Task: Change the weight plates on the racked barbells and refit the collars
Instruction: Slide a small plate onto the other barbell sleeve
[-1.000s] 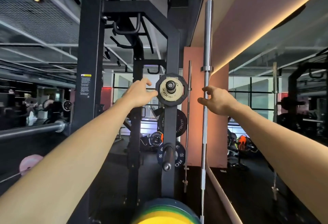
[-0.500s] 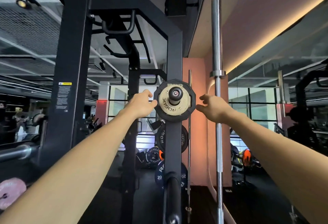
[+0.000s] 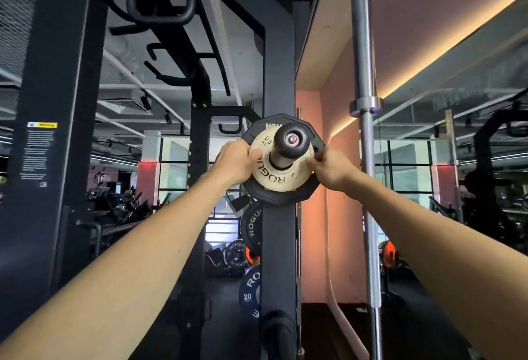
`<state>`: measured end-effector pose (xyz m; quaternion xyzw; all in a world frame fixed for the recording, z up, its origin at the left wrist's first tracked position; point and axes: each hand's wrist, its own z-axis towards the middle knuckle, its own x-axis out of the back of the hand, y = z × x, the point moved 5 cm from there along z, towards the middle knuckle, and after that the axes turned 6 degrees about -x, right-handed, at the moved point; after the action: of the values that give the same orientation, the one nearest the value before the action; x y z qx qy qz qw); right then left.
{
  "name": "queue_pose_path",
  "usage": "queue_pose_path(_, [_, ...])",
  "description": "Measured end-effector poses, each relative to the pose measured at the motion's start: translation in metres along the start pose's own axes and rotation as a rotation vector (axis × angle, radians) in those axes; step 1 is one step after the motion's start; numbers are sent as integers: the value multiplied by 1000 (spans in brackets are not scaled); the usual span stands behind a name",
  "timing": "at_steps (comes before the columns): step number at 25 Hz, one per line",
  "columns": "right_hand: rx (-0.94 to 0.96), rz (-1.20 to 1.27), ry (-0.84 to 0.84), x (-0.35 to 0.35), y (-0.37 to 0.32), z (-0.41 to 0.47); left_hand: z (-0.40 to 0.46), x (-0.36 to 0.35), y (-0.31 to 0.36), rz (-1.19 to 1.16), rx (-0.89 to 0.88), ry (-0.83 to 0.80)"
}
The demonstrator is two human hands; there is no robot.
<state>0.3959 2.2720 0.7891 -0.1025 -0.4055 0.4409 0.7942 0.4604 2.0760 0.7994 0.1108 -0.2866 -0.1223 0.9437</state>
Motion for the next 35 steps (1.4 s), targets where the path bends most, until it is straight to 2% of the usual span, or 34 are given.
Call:
queue_pose_path(3, [-71,149,-56,-4,-5,-1,2,3,0,-4,39,-16])
queue_pose_path(8, [-98,363,-142,6,-8,-31,-19,12,12,-340,110,-67])
queue_pose_path(12, [-54,420,-142,34,-27,-74,-55,40,36,-471,155,-44])
queue_pose_path(16, [-29,447,-140,68,-48,-127,-97,87,70,-461,136,-43])
queue_pose_path(22, [33,370,-237,103,-81,-211,-177,153,101,-385,119,-109])
queue_pose_path(28, [147,447,-331,82,-182,-264,-240,274,81,-283,173,-22])
queue_pose_path(35, [249,540,-473,-7,-343,-317,-303,431,-25,-92,267,80])
